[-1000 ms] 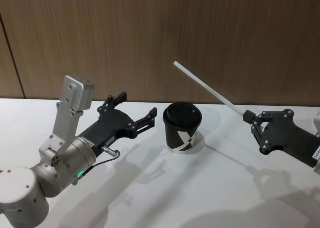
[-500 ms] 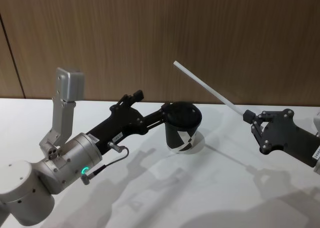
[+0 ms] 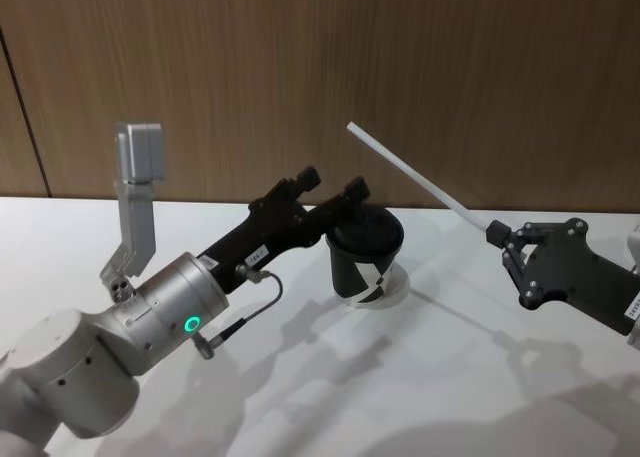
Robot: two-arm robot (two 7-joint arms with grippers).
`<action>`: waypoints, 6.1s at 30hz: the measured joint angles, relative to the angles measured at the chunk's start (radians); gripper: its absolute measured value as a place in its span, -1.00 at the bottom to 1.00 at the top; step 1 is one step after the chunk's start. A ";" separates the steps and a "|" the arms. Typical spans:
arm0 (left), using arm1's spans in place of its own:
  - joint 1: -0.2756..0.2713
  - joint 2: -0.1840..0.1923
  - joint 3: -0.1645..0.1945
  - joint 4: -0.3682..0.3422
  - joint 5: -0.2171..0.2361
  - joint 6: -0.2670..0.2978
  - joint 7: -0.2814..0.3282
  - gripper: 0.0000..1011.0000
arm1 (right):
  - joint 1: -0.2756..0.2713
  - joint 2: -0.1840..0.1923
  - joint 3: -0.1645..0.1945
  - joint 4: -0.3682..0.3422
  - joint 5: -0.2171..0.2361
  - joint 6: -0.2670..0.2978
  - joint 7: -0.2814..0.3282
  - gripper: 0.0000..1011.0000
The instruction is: Pick up the straw with one hand, pass it to the other hand, and insert it into the cup.
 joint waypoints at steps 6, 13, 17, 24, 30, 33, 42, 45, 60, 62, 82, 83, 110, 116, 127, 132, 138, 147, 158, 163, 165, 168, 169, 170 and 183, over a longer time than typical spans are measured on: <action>-0.026 -0.031 0.002 0.036 -0.056 0.031 -0.001 0.98 | 0.000 0.000 0.000 0.000 0.000 0.000 0.000 -1.00; -0.043 -0.049 0.005 0.063 -0.085 0.055 0.017 0.98 | 0.000 0.000 0.000 0.000 0.000 0.000 0.000 -1.00; -0.059 -0.066 0.010 0.089 -0.104 0.074 0.036 0.98 | 0.000 0.000 0.000 0.000 0.000 0.000 0.000 -1.00; -0.087 -0.094 0.022 0.135 -0.127 0.092 0.046 0.98 | 0.000 0.000 0.000 0.000 0.000 0.000 0.000 -1.00; -0.112 -0.120 0.034 0.181 -0.148 0.102 0.042 0.98 | 0.000 0.000 0.000 0.000 0.000 0.000 0.000 -1.00; -0.123 -0.132 0.039 0.199 -0.159 0.105 0.035 0.98 | 0.000 0.000 0.000 0.000 0.000 0.000 0.000 -1.00; -0.145 -0.159 0.048 0.239 -0.184 0.107 0.025 0.98 | 0.000 0.000 0.000 0.000 0.000 0.000 0.000 -1.00; -0.149 -0.166 0.049 0.247 -0.189 0.105 0.024 0.98 | 0.000 0.000 0.000 0.000 0.000 0.000 0.000 -1.00; -0.170 -0.194 0.058 0.283 -0.214 0.081 0.011 0.98 | 0.000 0.000 0.000 0.000 0.000 0.000 0.000 -1.00; -0.172 -0.196 0.060 0.286 -0.216 0.077 0.009 0.98 | 0.000 0.000 0.000 0.000 0.000 0.000 0.000 -1.00; -0.180 -0.203 0.070 0.297 -0.226 0.060 0.000 0.61 | 0.000 0.000 0.000 0.000 0.000 0.000 0.000 -1.00; -0.180 -0.203 0.070 0.297 -0.226 0.059 -0.001 0.48 | 0.000 0.000 0.000 0.000 0.000 0.000 0.000 -1.00; -0.182 -0.204 0.072 0.300 -0.228 0.056 -0.003 -0.86 | 0.000 0.000 0.000 0.000 0.000 0.000 0.000 -1.00; -0.181 -0.204 0.071 0.300 -0.228 0.056 -0.003 -0.93 | 0.000 0.000 0.000 0.000 0.000 0.000 0.000 -1.00; -0.181 -0.204 0.071 0.300 -0.228 0.056 -0.002 -0.99 | 0.000 0.000 0.000 0.000 0.000 0.000 0.000 -0.61; -0.181 -0.204 0.071 0.300 -0.228 0.056 -0.002 -0.99 | 0.000 0.000 0.000 0.000 0.000 0.000 0.000 -0.28; -0.181 -0.204 0.071 0.299 -0.228 0.056 -0.002 -0.99 | 0.000 0.000 0.000 0.000 0.000 0.000 0.000 0.00; -0.181 -0.199 0.075 0.294 -0.225 0.053 -0.001 -0.99 | 0.000 0.000 0.000 0.000 0.000 0.000 0.000 0.62; -0.187 -0.164 0.100 0.261 -0.165 0.015 0.015 -0.99 | 0.000 0.000 0.000 0.000 0.000 0.000 0.000 0.98; -0.195 -0.139 0.115 0.232 -0.127 -0.007 0.022 -0.99 | 0.000 0.000 0.000 0.000 0.000 0.000 0.000 0.98; -0.198 -0.132 0.119 0.222 -0.114 -0.013 0.025 -0.99 | 0.000 0.000 0.000 0.000 0.000 0.000 0.000 0.98; -0.205 -0.114 0.127 0.200 -0.092 -0.024 0.028 -0.99 | 0.000 0.000 0.000 0.000 0.000 0.000 0.000 0.98; -0.206 -0.112 0.128 0.197 -0.086 -0.027 0.028 -0.99 | 0.000 0.000 0.000 0.000 0.000 0.000 0.000 0.98; -0.212 -0.101 0.131 0.183 -0.074 -0.032 0.029 -0.99 | 0.000 0.000 0.000 0.000 0.000 0.000 0.000 0.98; -0.262 -0.024 0.160 0.098 0.001 -0.022 0.040 -0.99 | 0.000 0.000 0.000 0.000 0.000 0.000 0.000 0.98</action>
